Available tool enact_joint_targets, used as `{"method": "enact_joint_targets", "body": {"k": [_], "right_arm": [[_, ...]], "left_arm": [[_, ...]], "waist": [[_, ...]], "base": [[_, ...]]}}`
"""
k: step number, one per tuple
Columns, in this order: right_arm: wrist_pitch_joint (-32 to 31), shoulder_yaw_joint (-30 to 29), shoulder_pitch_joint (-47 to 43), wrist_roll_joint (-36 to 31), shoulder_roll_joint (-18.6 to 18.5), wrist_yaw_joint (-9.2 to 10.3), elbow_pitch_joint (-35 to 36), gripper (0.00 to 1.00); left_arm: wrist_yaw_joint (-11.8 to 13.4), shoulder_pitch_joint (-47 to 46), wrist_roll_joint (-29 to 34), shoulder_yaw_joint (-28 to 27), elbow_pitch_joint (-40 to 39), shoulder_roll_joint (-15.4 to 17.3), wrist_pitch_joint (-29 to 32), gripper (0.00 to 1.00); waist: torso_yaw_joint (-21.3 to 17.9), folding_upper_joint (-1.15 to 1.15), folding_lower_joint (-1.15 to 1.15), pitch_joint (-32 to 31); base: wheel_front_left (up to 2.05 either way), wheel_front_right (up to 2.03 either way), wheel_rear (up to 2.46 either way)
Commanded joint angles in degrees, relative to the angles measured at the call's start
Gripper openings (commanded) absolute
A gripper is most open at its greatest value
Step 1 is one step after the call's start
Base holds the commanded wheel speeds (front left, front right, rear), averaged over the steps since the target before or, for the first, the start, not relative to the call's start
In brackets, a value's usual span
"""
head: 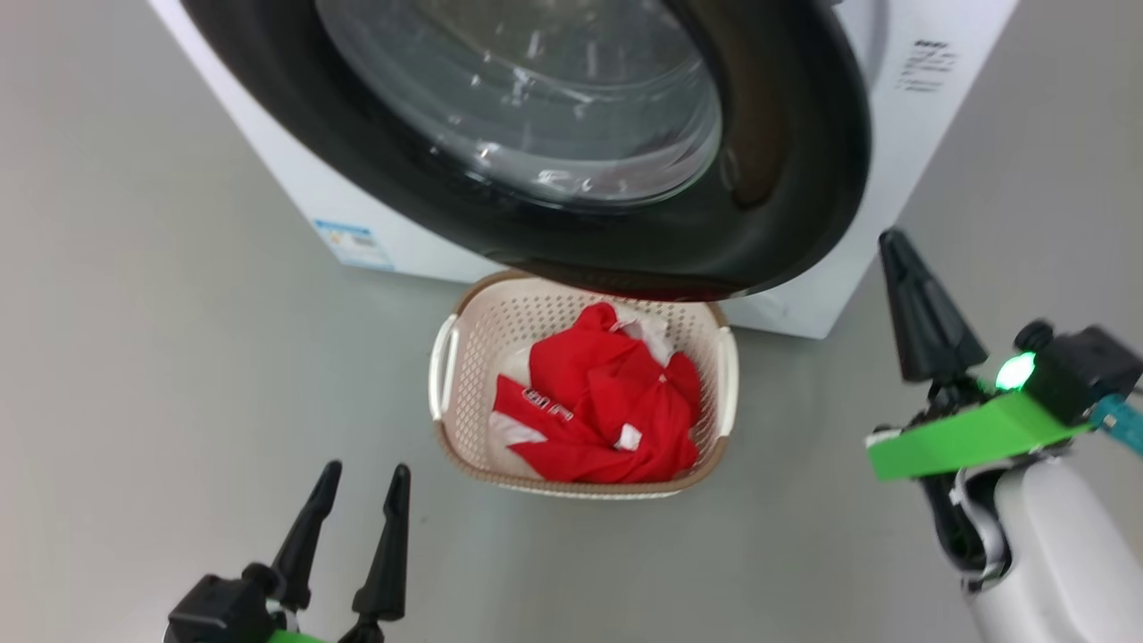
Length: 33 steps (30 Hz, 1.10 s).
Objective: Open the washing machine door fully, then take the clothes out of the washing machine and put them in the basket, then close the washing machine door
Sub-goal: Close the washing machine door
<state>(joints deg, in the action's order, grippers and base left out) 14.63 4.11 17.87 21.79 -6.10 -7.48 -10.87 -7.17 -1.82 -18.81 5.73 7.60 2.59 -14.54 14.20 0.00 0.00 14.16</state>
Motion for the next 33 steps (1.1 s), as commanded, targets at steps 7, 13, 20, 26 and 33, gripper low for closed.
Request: {"method": "enact_joint_targets", "body": {"k": [7,13,20,26,33], "right_arm": [[0.4,0.2,5.4,1.4,-2.5,-0.01,0.7,0.0],[0.4,-0.3,8.8,1.9,-4.0,-0.01,0.3,0.0],[0.4,-0.7,13.7,2.3,-5.7,-0.01,0.2,0.0],[0.4,-1.3,18.2,2.7,-6.9,-0.01,0.0,0.0],[0.4,-3.6,22.2,3.3,-7.0,-0.01,-0.2,0.0]], "left_arm": [[-0.3,-3.4,-1.5,-0.1,-2.3,0.3,-0.5,1.0],[-0.3,-4.8,-2.4,1.0,-2.9,0.3,-0.5,1.0],[-0.3,-7.3,-3.3,2.7,-3.7,0.3,-0.5,1.0],[-0.3,-9.2,-4.1,3.8,-4.4,0.3,-0.5,1.0],[-0.3,-10.4,-4.5,4.4,-4.7,0.3,-0.5,1.0]], "waist": [[3.8,0.0,0.0,5.0],[4.8,0.0,0.0,7.5],[5.9,0.0,0.0,11.0],[6.7,0.0,0.0,13.3],[7.3,0.0,0.0,14.8]], "base": [[0.0,0.0,0.0],[0.0,0.0,0.0],[0.0,0.0,0.0],[0.0,0.0,0.0],[0.0,0.0,0.0]]}}
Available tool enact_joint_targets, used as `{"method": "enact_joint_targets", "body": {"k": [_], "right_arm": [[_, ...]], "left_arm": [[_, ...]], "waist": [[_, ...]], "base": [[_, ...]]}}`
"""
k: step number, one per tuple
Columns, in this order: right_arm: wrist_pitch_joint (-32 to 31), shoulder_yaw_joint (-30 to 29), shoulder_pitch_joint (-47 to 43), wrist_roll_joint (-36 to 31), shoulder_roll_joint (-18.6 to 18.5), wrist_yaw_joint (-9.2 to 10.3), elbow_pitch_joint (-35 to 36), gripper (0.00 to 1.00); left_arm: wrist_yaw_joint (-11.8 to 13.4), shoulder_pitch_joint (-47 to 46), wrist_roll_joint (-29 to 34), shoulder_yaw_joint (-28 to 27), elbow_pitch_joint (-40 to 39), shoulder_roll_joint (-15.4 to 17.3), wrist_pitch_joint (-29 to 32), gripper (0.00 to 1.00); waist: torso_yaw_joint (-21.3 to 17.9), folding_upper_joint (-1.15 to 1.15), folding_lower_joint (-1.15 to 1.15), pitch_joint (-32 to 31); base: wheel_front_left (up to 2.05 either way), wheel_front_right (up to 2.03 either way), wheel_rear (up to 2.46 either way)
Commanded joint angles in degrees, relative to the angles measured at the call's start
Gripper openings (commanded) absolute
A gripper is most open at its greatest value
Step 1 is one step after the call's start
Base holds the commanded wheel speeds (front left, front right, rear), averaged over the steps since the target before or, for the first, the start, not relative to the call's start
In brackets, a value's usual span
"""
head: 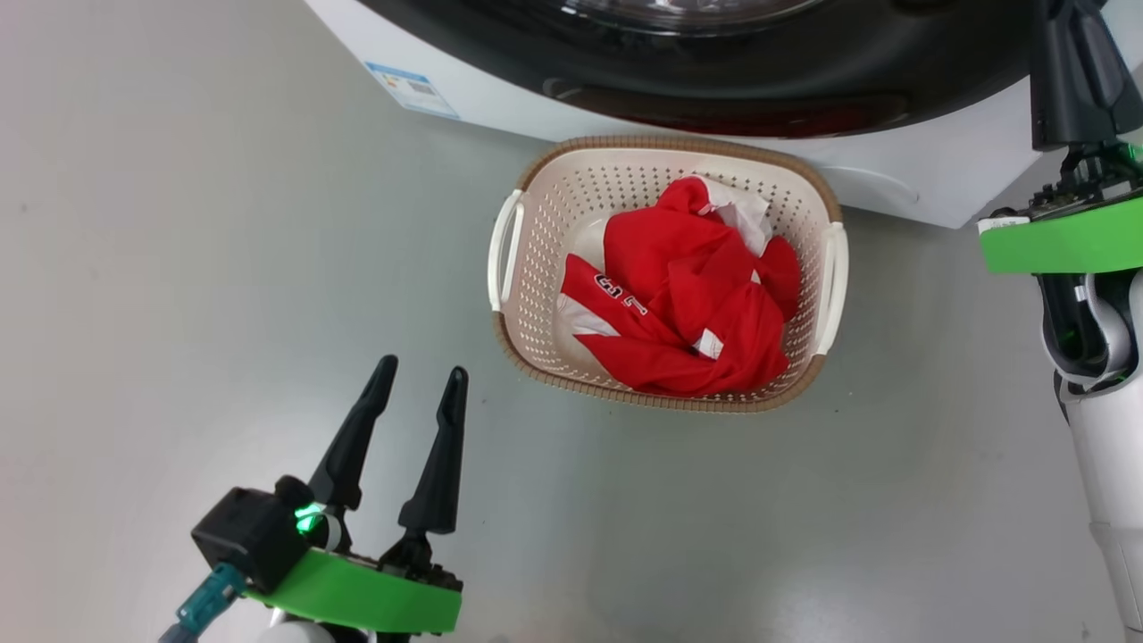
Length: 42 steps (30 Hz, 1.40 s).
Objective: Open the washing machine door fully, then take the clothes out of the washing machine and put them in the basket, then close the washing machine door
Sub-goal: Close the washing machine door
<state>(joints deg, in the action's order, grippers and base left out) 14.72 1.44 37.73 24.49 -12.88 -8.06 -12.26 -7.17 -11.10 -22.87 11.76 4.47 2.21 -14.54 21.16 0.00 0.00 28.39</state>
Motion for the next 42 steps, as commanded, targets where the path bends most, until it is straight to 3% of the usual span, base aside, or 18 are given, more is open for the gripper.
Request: {"method": "enact_joint_targets", "body": {"k": [1,9,18,24,25,26,27,42], "right_arm": [[0.3,-1.3,2.8,0.7,-0.3,0.57,1.2,0.0],[0.3,-1.6,4.6,0.9,-0.7,0.57,1.1,0.0],[0.3,1.8,-1.8,0.8,-0.2,0.57,0.2,0.0],[0.3,3.6,-7.7,1.3,0.5,0.57,0.7,0.56],[0.3,3.7,-8.7,1.3,0.6,0.57,0.8,0.73],[0.3,3.7,-9.7,1.4,0.9,0.57,0.9,0.82],[0.3,3.7,-10.6,1.4,1.1,0.57,1.0,0.99],[0.3,2.3,-25.3,1.1,4.1,0.57,1.2,1.0]], "left_arm": [[-0.3,-1.3,-0.5,-1.5,-1.6,0.7,-0.5,1.0],[-0.1,-2.1,-0.4,-1.5,-1.7,0.7,-0.5,1.0],[-0.1,-1.7,0.0,-2.4,-0.4,0.7,-0.5,1.0],[-0.2,-0.8,0.9,-4.2,0.5,0.7,-0.5,1.0],[-0.2,-0.6,1.1,-4.5,0.7,0.7,-0.5,1.0],[-0.2,-0.3,1.3,-4.9,0.9,0.7,-0.5,1.0],[-0.2,-0.1,1.5,-5.3,1.1,0.7,-0.5,1.0],[-0.3,3.5,4.8,-9.1,3.0,0.7,-0.5,1.0]], "waist": [[0.4,0.0,0.0,0.7],[0.4,0.0,0.0,1.2],[-1.2,0.0,0.0,-1.7],[-3.4,0.0,0.0,-4.4],[-3.8,0.0,0.0,-4.9],[-4.2,0.0,0.0,-5.4],[-4.7,0.0,0.0,-5.8],[-11.0,0.0,0.0,-12.7]], "base": [[0.0,0.0,0.0],[0.0,0.0,0.0],[0.0,0.0,0.0],[0.0,0.0,0.0],[0.0,0.0,0.0],[0.0,0.0,0.0],[0.0,0.0,0.0],[0.0,0.0,0.0]]}}
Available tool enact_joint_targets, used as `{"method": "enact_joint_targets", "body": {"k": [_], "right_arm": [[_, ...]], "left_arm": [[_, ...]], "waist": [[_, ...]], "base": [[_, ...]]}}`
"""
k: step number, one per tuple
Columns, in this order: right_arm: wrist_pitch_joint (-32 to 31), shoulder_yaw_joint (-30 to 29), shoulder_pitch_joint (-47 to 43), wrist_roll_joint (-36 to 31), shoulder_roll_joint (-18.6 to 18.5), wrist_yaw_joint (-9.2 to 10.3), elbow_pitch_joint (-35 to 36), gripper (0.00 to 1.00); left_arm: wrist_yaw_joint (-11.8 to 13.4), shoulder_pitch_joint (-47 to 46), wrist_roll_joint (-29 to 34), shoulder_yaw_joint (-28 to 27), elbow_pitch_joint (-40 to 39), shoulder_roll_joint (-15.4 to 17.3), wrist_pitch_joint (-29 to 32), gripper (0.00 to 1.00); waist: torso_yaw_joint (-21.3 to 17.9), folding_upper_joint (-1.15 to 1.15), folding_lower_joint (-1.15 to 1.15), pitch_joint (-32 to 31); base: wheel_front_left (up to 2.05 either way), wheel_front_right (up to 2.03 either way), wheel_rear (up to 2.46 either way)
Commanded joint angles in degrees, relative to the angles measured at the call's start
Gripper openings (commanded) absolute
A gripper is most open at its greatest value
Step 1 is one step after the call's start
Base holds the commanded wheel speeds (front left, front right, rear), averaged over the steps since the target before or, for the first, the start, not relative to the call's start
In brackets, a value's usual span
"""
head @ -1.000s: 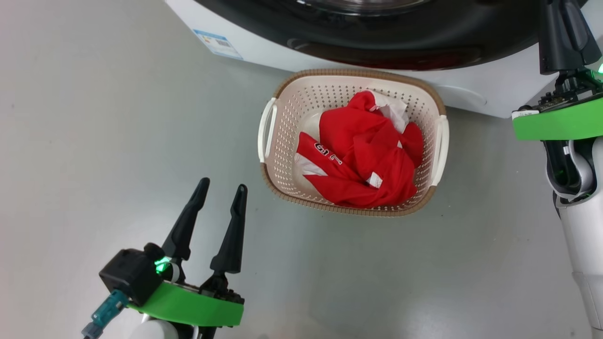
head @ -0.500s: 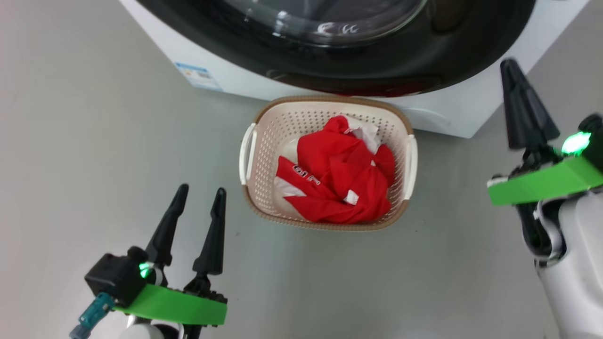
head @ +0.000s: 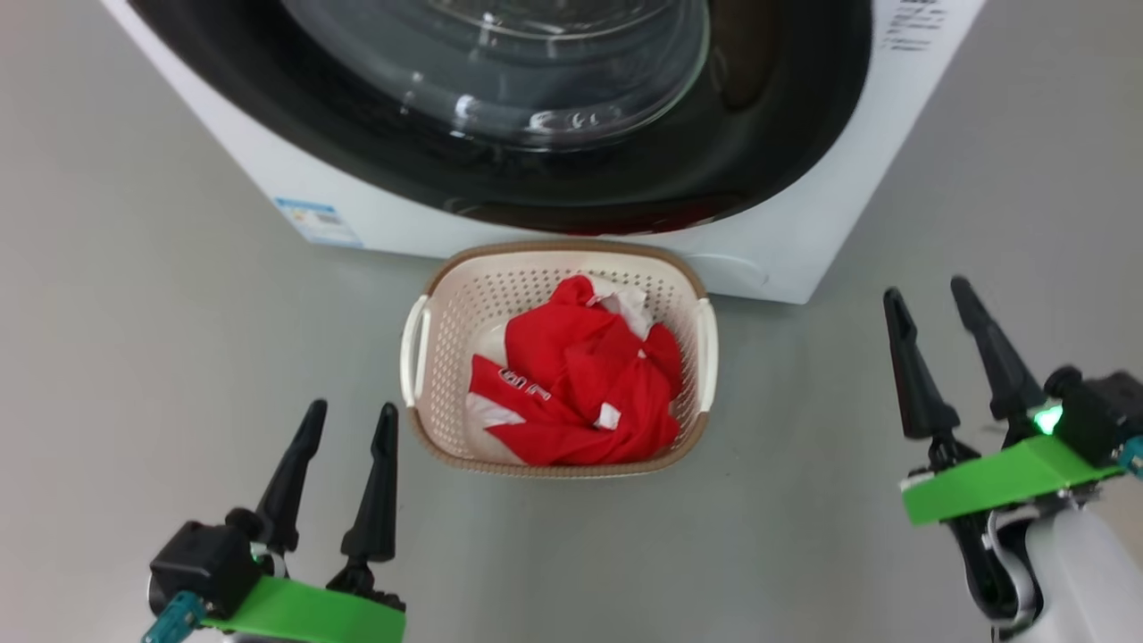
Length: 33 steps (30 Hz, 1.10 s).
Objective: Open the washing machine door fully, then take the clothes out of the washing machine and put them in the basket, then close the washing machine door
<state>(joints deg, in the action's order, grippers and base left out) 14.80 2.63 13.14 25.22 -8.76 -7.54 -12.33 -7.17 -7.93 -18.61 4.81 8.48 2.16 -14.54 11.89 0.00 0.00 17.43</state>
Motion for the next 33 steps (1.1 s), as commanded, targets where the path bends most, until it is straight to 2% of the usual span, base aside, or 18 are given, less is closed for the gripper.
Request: {"method": "enact_joint_targets", "body": {"k": [1,23,33], "right_arm": [[0.2,0.8,-1.6,0.3,0.3,0.05,1.3,1.0],[0.2,-4.2,-15.8,-0.8,3.6,0.05,1.3,1.0],[0.2,-6.8,-19.1,-1.1,3.9,0.05,2.4,1.0]], "left_arm": [[-0.3,0.7,0.7,-2.3,-0.9,0.7,-0.5,1.0],[-0.3,7.0,3.1,-6.7,-0.3,0.7,-0.5,1.0],[-0.3,8.9,3.4,-7.6,-1.0,0.7,-0.5,1.0]], "waist": [[-2.1,0.0,0.0,-2.1],[-9.9,0.0,0.0,-8.2],[-11.7,0.0,0.0,-9.4]], "base": [[0.0,0.0,0.0],[0.0,0.0,0.0],[0.0,0.0,0.0]]}}
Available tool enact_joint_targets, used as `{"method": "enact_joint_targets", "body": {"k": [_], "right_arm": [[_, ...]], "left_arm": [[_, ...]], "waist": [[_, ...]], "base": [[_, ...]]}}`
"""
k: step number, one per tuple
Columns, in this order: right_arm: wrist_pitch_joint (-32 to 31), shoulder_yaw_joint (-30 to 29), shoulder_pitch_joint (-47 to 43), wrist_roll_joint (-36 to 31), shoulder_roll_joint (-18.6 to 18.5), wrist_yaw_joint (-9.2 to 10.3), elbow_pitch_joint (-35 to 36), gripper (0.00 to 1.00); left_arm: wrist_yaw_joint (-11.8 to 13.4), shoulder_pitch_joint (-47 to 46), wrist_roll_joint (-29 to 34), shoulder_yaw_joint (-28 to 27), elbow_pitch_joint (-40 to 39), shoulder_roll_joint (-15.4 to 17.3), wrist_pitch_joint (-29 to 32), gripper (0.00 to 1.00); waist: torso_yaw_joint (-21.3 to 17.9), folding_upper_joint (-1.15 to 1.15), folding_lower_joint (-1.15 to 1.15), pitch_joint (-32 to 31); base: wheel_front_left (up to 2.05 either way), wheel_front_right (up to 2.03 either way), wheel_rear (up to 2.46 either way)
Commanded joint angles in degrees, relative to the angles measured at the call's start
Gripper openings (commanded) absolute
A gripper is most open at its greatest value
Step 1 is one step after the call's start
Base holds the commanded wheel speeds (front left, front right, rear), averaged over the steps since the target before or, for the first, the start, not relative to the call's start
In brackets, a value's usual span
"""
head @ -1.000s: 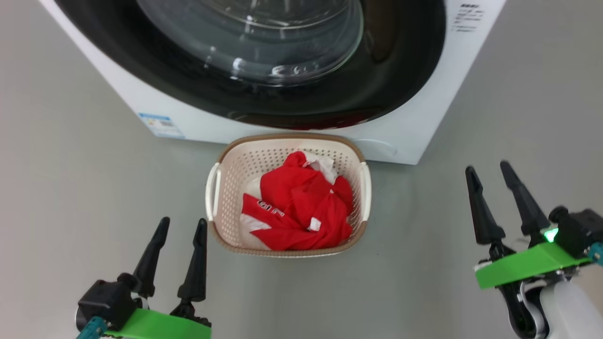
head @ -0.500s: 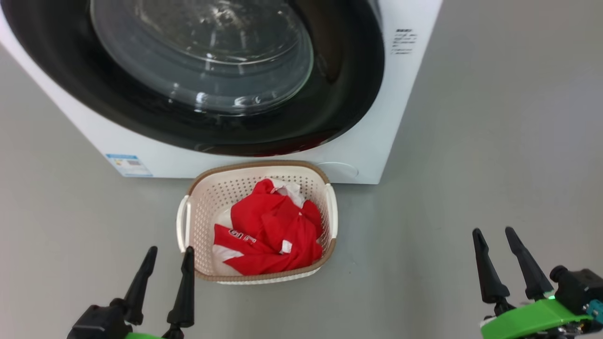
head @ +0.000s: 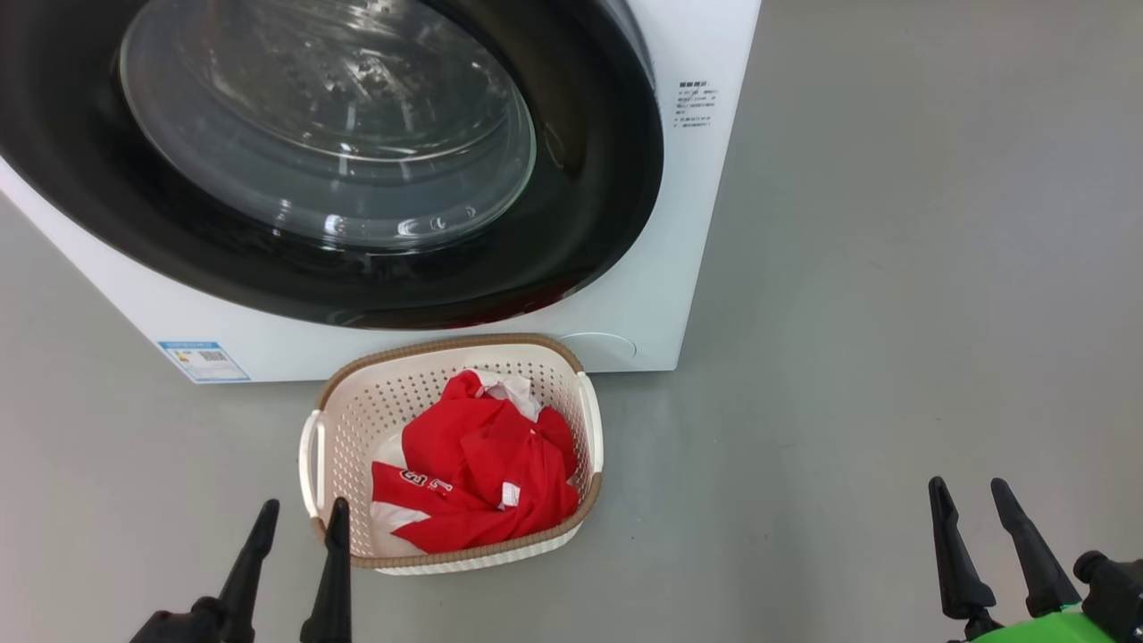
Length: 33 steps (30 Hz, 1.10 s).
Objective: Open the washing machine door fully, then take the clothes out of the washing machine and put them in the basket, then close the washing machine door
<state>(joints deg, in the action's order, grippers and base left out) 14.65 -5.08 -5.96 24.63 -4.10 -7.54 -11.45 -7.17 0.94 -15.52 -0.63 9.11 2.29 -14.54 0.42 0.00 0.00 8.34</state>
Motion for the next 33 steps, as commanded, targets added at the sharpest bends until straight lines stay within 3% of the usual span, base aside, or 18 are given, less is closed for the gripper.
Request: {"method": "enact_joint_targets", "body": {"k": [1,22,23,33], "right_arm": [[0.3,0.8,-0.3,-0.5,-0.7,0.05,1.6,1.0],[0.3,-0.5,-1.1,-0.9,0.1,0.05,1.6,1.0],[0.0,-1.6,-1.1,-0.2,0.8,0.0,0.3,0.0],[-0.9,-1.2,-0.7,3.4,1.5,-0.01,-2.2,0.0]], "left_arm": [[-0.3,0.1,0.3,-2.3,-1.7,0.6,-0.5,1.0],[-0.3,0.7,-1.1,-2.3,-1.3,0.6,-0.5,1.0],[0.0,1.5,-0.7,-0.5,-0.1,0.0,0.0,0.0],[0.1,1.4,-4.6,-0.1,2.5,-0.1,1.1,0.0]], "waist": [[-0.2,0.0,0.0,-0.3],[0.1,0.0,0.0,-1.2],[0.1,0.0,0.0,-1.2],[0.1,0.0,0.12,-1.6]], "base": [[0.0,0.0,0.0],[0.0,0.0,0.0],[0.0,0.0,0.0],[0.0,0.0,0.0]]}}
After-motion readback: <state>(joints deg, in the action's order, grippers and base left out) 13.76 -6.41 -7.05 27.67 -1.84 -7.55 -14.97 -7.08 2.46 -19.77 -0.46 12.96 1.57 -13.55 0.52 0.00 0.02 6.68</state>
